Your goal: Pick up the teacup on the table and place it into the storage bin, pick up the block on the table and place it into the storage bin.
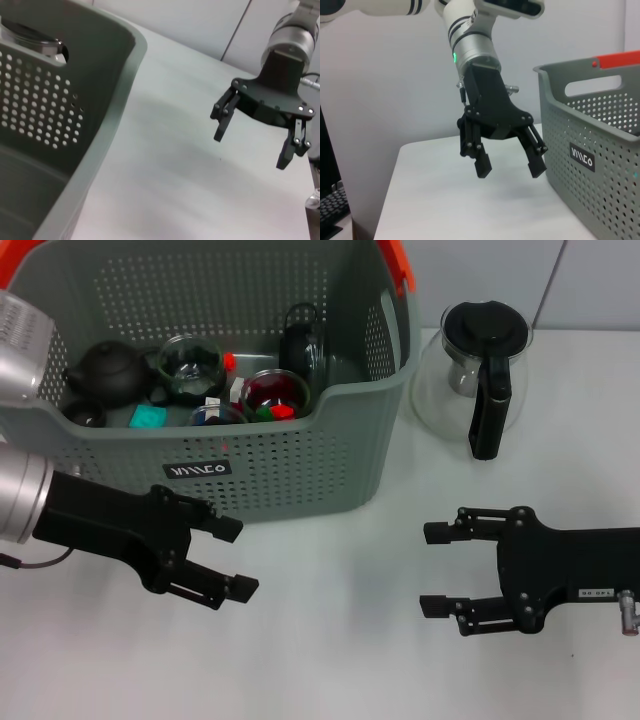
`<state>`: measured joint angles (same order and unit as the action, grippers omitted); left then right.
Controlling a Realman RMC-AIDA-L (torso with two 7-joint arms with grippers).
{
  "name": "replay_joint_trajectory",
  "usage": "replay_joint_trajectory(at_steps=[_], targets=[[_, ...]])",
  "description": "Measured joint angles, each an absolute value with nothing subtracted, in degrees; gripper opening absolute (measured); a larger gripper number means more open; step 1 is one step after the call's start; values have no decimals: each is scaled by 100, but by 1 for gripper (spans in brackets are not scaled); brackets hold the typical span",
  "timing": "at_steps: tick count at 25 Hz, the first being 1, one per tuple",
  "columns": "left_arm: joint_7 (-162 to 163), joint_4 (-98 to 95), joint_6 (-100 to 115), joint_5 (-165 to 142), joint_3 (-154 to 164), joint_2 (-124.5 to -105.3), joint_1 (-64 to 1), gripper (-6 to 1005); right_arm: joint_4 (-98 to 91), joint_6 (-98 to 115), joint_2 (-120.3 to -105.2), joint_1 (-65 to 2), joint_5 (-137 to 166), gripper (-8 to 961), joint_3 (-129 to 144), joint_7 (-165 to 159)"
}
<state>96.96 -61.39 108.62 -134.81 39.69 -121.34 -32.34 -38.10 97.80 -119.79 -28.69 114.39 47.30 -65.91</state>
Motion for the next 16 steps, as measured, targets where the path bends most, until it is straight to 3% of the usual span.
replay_joint_trajectory(at_steps=[16], targets=[[9685, -6128, 10832, -13491, 3958, -12137, -3234, 843, -3822, 9858, -11988, -2865, 11416, 822, 4683, -6592]])
